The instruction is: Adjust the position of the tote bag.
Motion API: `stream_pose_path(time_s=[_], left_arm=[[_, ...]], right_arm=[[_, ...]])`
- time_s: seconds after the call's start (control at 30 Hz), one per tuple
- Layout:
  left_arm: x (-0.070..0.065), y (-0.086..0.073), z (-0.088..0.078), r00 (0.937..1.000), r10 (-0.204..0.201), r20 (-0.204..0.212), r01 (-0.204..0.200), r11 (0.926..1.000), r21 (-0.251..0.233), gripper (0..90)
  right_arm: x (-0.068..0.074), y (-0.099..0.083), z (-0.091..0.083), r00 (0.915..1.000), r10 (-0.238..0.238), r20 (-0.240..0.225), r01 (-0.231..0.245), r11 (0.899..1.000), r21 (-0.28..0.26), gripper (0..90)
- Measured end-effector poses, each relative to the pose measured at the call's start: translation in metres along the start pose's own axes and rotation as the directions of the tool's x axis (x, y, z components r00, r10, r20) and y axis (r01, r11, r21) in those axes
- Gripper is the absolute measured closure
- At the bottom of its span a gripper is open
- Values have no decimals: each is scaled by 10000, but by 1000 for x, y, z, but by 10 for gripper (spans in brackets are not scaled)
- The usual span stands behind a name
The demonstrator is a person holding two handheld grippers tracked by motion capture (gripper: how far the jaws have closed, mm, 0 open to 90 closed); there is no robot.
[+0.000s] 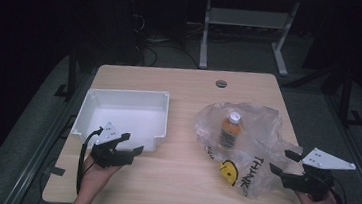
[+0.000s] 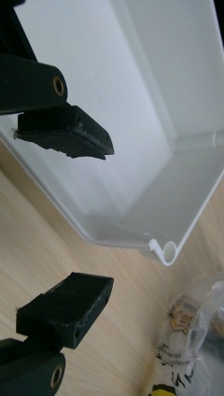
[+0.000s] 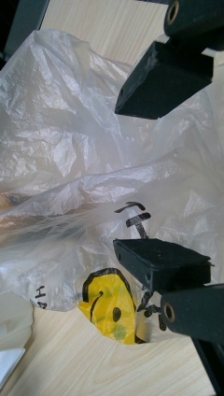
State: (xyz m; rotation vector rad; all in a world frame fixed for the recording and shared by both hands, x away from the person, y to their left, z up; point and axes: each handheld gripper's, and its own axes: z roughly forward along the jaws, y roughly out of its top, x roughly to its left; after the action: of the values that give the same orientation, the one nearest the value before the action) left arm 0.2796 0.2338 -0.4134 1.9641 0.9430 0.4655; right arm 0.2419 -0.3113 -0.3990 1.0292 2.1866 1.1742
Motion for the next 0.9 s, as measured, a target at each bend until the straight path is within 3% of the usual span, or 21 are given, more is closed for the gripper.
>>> stream_pose_path(time_s=[0.43, 0.6, 0.8, 0.9], left_arm=[[-16, 19, -4, 9974, -22, 716, 16, 10000, 95, 301], [-31, 35, -1, 9927, 337, 1155, -374, 9988, 308, 301], [-39, 48, 4, 9873, 645, 1450, -714, 9965, 430, 301], [-47, 60, 9, 9818, 843, 1702, -930, 9947, 432, 301]], right_arm=[[-1, -1, -4, 10000, 44, 24, -44, 9999, -150, 274], [-1, 2, -3, 10000, -2, 12, 2, 9999, -144, 271], [1, 4, -2, 10000, -37, -24, 37, 9999, -106, 267], [3, 6, -2, 9999, -127, -46, 126, 9998, -143, 266]])
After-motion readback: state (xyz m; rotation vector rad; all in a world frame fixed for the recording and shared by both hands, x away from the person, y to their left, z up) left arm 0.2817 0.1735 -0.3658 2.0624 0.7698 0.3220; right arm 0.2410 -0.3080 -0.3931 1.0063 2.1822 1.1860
